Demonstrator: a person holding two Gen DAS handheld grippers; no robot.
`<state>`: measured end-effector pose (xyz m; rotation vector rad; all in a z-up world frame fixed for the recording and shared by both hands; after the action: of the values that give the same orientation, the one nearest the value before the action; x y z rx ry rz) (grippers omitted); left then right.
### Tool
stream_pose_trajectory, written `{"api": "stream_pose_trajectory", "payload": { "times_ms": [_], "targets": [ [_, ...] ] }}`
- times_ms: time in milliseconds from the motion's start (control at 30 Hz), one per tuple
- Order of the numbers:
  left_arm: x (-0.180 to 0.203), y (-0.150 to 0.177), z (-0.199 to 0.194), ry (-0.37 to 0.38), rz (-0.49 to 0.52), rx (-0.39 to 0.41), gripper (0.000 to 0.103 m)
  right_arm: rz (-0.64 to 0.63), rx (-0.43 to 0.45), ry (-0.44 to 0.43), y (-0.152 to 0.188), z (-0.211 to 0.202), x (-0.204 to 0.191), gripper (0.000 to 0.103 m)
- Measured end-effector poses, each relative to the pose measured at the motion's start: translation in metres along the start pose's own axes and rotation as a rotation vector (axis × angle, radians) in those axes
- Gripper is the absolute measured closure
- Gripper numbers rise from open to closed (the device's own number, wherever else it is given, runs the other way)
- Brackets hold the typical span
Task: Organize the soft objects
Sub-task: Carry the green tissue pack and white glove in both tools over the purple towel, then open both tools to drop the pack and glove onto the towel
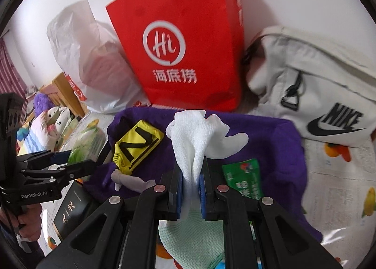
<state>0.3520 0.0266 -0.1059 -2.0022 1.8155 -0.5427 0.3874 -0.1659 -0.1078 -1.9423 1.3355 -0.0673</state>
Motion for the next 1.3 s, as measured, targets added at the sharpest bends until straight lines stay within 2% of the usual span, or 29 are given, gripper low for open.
{"api": "stream_pose_trajectory", "payload": {
  "times_ms": [333, 667, 733, 767, 800, 867, 1133, 1300],
  "targets": [
    [0.008, -0.012, 0.033, 0.019, -0.005, -0.048, 0.047, 0.017, -0.081, -0.053, 0.001, 0.042, 0.002, 0.089],
    [0.01, -0.017, 0.054, 0.022, -0.011, -0.076, 0.047, 0.014, -0.13, -0.034, 0.002, 0.061, 0.003, 0.088],
    [0.01, -0.017, 0.055, 0.023, -0.009, -0.076, 0.042, 0.012, -0.133, -0.03, 0.001, 0.061, 0.003, 0.08],
    [0.011, -0.017, 0.055, 0.02, -0.005, -0.076, 0.036, 0.014, -0.131, -0.029, 0.001, 0.061, 0.004, 0.068],
    [0.01, -0.017, 0.054, 0.016, -0.007, -0.074, 0.032, 0.018, -0.123, -0.027, 0.0, 0.06, 0.004, 0.055],
    [0.01, -0.018, 0.053, 0.005, -0.009, -0.071, 0.032, 0.02, -0.094, -0.027, -0.001, 0.054, 0.004, 0.047],
    [-0.009, -0.01, 0.02, -0.005, -0.044, -0.036, 0.032, 0.028, -0.033, -0.016, 0.006, 0.009, -0.005, 0.047],
    [-0.023, 0.007, -0.014, 0.032, -0.075, -0.005, 0.033, -0.025, 0.0, 0.032, 0.035, -0.036, -0.029, 0.047]
  ]
}}
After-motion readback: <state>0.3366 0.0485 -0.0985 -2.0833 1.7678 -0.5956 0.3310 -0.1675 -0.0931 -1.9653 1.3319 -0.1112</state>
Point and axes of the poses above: each gripper's, at about its wrist camera, not at the fingertips, and z roughly the way its jaws point, x to its right, y to its underside, the point moved 3 cm from there along z, roughly the way its jaws point, and after that the axes turned 10 degrees about -y, right-handed, at the moved point
